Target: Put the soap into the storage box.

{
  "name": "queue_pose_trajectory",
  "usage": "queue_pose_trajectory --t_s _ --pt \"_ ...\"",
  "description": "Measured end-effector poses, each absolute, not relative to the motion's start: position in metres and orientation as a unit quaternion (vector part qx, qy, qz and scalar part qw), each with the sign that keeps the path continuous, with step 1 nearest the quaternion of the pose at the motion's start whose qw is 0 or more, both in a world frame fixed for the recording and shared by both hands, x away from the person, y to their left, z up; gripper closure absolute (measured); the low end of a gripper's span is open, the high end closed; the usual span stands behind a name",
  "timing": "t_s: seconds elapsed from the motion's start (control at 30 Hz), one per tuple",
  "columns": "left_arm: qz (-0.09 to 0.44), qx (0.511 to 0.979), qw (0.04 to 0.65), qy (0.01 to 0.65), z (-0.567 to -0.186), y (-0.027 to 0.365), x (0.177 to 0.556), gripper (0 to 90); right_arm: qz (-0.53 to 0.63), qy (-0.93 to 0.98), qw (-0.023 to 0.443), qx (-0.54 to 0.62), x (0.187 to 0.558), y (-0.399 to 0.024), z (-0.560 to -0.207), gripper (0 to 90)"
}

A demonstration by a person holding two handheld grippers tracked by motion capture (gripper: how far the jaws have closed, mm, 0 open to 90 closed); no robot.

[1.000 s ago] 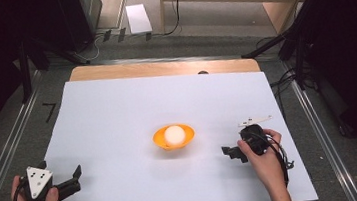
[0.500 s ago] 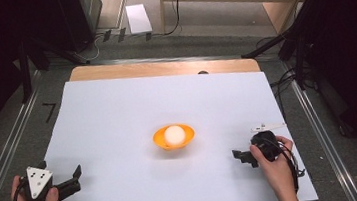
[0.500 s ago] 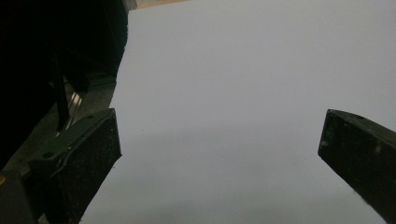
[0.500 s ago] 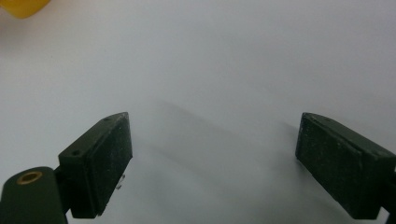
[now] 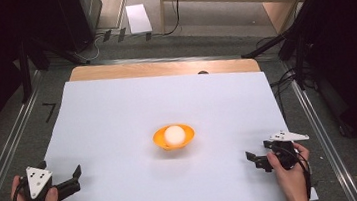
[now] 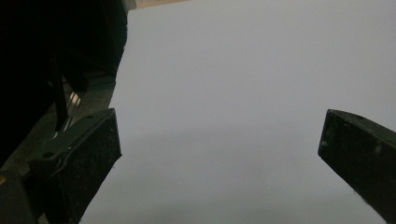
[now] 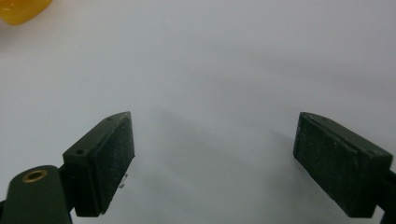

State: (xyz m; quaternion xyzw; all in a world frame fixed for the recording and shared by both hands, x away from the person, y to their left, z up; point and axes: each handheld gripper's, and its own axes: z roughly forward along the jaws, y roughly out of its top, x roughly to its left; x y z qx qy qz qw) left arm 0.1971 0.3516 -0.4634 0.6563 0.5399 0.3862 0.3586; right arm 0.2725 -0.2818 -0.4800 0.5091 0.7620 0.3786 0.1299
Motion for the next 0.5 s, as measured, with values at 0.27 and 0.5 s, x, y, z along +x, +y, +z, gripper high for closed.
queue_pose_trajectory --t_s 0.27,0.5 --pt "0.385 0.656 0.36 0.54 -0.463 0.352 0.197 0.0 0.409 0.74 0.16 0.509 0.258 -0.302 -0.486 12.7" --pt "0.385 0.656 0.358 0.541 -0.463 0.352 0.198 0.0 0.433 0.722 0.167 0.514 0.253 -0.309 -0.486 12.7"
